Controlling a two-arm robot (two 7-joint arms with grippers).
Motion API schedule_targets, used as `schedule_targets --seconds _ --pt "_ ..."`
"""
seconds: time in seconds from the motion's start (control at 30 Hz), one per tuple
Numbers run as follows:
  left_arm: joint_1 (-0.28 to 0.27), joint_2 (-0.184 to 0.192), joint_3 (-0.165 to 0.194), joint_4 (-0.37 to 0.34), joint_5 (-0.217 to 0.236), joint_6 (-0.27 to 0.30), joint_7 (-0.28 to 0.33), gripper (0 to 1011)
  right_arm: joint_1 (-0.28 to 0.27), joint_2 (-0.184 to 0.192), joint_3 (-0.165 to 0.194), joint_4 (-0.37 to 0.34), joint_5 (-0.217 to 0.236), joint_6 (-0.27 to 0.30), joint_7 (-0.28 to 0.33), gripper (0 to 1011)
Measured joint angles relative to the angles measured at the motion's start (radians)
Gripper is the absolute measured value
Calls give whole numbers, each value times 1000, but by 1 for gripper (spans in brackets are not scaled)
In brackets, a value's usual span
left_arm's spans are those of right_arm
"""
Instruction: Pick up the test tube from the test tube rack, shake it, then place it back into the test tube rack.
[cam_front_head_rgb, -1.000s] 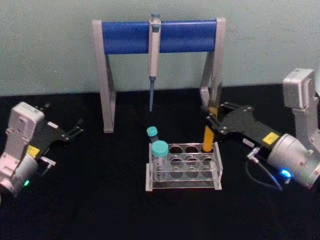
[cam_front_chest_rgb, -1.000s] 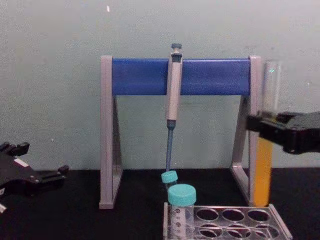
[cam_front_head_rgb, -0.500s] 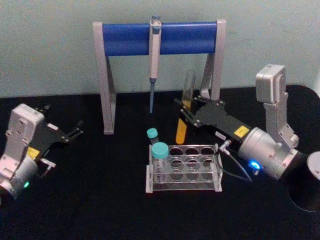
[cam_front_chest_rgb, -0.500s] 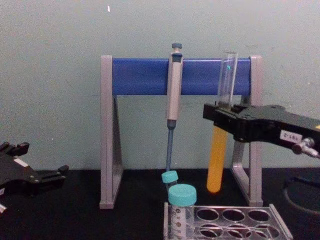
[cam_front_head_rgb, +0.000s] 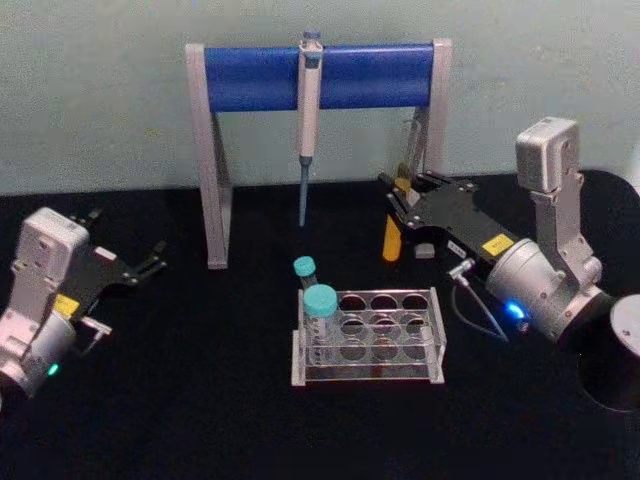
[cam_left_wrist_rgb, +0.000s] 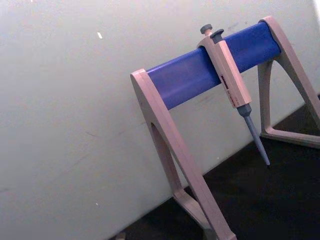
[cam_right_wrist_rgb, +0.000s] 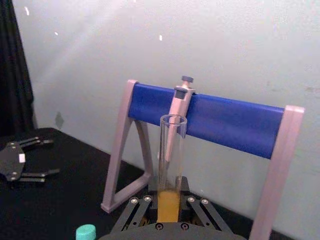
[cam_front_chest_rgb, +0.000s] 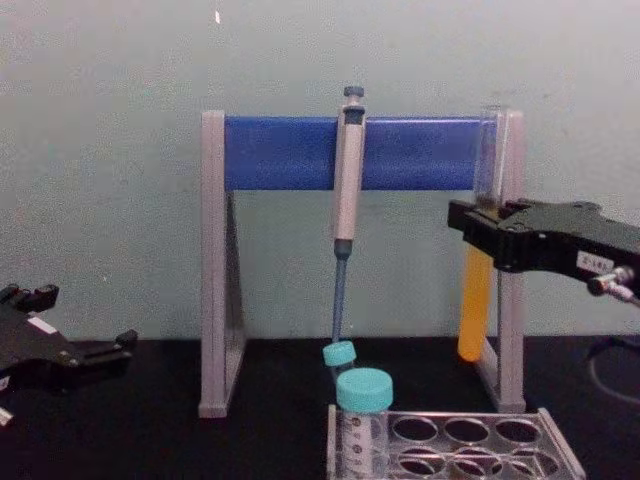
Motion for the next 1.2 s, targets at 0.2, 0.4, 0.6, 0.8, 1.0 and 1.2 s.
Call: schedule_targets --seconds 0.2,0.4,0.6,0.8,1.0,1.2 --pt "0 0 0 0 0 0 0 1001 -7 -5 13 -4 -6 8 2 232" --pt "0 0 0 0 0 0 0 1001 -14 -7 28 -10 -12 11 6 232" --pt "0 0 0 0 0 0 0 1001 -32 4 46 -32 -14 19 6 232" --pt "0 0 0 0 0 0 0 1001 -70 43 62 -87 -19 37 18 232" --pt "0 0 0 0 0 0 0 1001 -114 94 73 -154 -11 72 52 232" --pt "0 0 0 0 0 0 0 1001 -131 114 61 -180 49 88 108 232"
